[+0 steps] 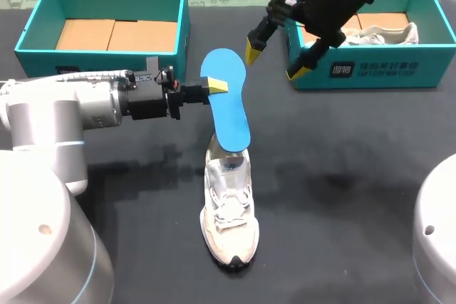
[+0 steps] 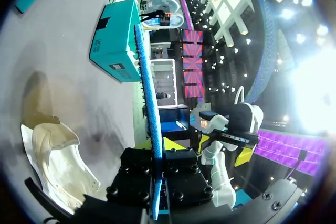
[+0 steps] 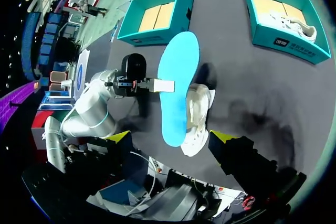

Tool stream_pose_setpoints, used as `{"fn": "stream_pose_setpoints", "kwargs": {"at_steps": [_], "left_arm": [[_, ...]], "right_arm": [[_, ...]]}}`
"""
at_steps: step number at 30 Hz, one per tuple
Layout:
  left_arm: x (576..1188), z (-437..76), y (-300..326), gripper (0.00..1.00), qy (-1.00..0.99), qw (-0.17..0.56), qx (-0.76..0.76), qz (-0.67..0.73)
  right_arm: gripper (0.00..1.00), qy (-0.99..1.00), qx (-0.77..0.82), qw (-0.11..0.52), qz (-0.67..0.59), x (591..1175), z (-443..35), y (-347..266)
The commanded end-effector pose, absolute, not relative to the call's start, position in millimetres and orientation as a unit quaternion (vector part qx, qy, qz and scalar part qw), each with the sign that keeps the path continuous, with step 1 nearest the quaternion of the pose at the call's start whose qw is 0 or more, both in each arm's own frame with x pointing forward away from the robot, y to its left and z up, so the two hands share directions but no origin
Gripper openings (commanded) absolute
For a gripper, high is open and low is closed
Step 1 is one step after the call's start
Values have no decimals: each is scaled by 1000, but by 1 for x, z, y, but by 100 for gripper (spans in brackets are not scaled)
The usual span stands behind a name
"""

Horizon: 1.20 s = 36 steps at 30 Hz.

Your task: Take the shoe out of the shoebox, open the shoe tongue, remove and reinsert the insole, then place the shoe into the shoebox

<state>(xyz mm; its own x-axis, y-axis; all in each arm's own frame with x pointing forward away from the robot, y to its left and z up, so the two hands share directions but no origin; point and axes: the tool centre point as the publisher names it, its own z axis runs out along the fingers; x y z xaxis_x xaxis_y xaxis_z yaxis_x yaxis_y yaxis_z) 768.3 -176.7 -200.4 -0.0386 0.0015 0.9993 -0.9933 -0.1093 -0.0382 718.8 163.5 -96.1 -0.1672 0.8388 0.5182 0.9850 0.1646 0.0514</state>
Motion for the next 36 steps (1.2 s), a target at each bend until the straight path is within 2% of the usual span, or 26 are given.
{"fn": "stream_pose_setpoints", "kwargs": {"at_steps": [1,7,27,36], "left_arm": [[768,-201,-177,0,-481,463,516,537],[768,-201,-177,0,-481,463,516,537],[768,-201,-177,0,-481,463,516,537],[768,-201,-177,0,-481,463,516,537]], "right_arm": [[100,-752,-644,81,-112,719,-92,178],[100,-749,-656,33,-87,722,-88,191],[100,-735,-674,-70,-31,727,-90,223],[100,-737,-670,-80,-27,730,-91,236]]}}
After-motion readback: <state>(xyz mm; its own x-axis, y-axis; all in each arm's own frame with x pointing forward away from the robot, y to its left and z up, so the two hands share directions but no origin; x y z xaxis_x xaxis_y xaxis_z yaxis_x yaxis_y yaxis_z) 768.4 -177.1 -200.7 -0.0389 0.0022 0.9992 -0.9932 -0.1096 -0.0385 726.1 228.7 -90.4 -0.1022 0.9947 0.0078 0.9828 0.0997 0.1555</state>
